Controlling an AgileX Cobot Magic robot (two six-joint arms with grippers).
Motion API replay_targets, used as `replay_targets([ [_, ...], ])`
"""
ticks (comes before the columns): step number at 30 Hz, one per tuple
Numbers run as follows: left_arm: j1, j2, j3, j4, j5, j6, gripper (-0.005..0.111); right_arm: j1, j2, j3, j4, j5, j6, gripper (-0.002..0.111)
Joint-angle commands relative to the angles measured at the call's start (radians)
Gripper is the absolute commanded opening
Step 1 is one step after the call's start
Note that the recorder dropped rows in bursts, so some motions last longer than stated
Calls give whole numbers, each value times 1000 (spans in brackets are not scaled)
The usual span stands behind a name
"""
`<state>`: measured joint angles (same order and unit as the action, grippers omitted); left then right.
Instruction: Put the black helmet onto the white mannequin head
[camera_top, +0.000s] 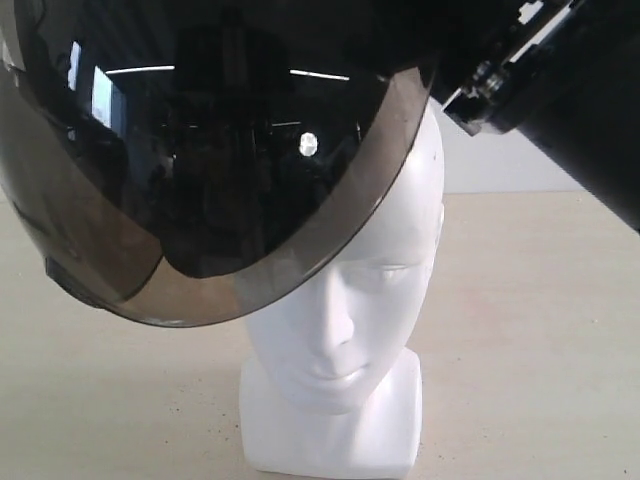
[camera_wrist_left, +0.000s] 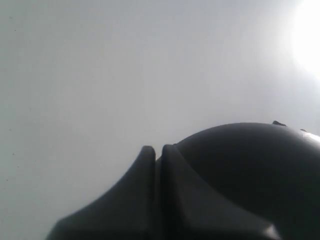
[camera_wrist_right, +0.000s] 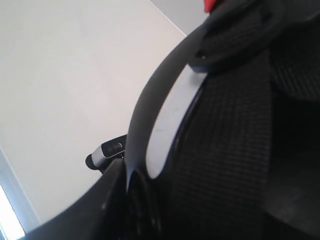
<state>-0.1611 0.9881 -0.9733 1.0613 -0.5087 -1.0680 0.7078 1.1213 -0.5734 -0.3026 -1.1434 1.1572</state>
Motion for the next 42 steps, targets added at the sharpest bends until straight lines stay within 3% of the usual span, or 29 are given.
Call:
replay_targets([
  [1,-5,25,-7,34,-23,-40,4,-10,-31,-5,96,-45,-111,0],
  [7,-5,33,-9,34,-18,-22,4,-10,-29,-5,139,79,-131,0],
  [19,-5,56,-81,36,-17,-27,4,-10,-29,-5,137,119,-142,0],
  [28,-5,143,-124,80,-96,-69,4,-10,-29,-5,146,192,-173,0],
  [42,-5,256,-148,183,-194,-136,4,-10,-31,98,234,103,-228,0],
])
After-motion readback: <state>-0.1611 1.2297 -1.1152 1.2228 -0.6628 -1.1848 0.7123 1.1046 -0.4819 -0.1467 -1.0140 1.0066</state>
